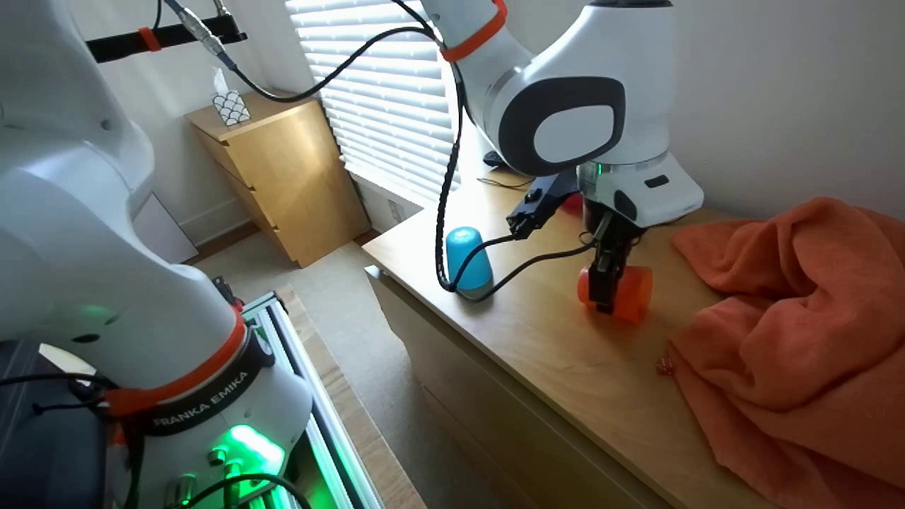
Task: Put the plastic cups in an upside down position
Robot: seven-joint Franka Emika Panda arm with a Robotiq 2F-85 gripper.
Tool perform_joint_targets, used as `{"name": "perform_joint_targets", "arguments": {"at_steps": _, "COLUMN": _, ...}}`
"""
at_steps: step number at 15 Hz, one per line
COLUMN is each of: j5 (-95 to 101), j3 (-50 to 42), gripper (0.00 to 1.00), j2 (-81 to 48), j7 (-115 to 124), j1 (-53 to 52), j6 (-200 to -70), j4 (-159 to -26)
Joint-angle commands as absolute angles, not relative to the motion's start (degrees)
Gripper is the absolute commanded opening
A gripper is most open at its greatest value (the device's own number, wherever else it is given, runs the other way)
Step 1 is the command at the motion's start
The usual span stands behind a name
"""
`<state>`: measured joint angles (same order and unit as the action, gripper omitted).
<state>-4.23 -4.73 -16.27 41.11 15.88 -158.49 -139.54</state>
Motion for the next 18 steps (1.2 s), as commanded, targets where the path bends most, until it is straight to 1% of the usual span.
{"name": "perform_joint_targets", "arguments": {"at_steps": 1, "j5": -18.67, "j3": 4.27, "gripper": 0.49, "j2": -15.64, "j7": 25.47, "j1": 25.94, "j6": -149.40, "j4": -137.34}}
{"name": "perform_joint_targets", "arguments": {"at_steps": 2, "j5": -23.52, "j3": 0.04, "gripper": 0.49, "j2": -15.26, "j7": 21.09, "j1": 22.26, "j6": -145.82, "j4": -136.38}}
{"name": "perform_joint_targets", "arguments": {"at_steps": 8, "j5": -29.30, "j3": -6.94, "gripper": 0.49, "j2": -17.10, "j7": 12.36, "j1": 22.00, "j6": -125.82, "j4": -130.08}}
{"name": "perform_joint_targets", "arguments": {"at_steps": 14, "j5": -31.09, "j3": -10.11, "gripper": 0.49, "j2": -24.62, "j7": 7.33, "j1": 22.56, "j6": -102.98, "j4": -121.39}}
{"name": "perform_joint_targets", "arguments": {"at_steps": 18, "j5": -31.76, "j3": -10.16, "gripper": 0.49, "j2": -30.93, "j7": 5.76, "j1": 22.34, "j6": -95.98, "j4": -116.77}}
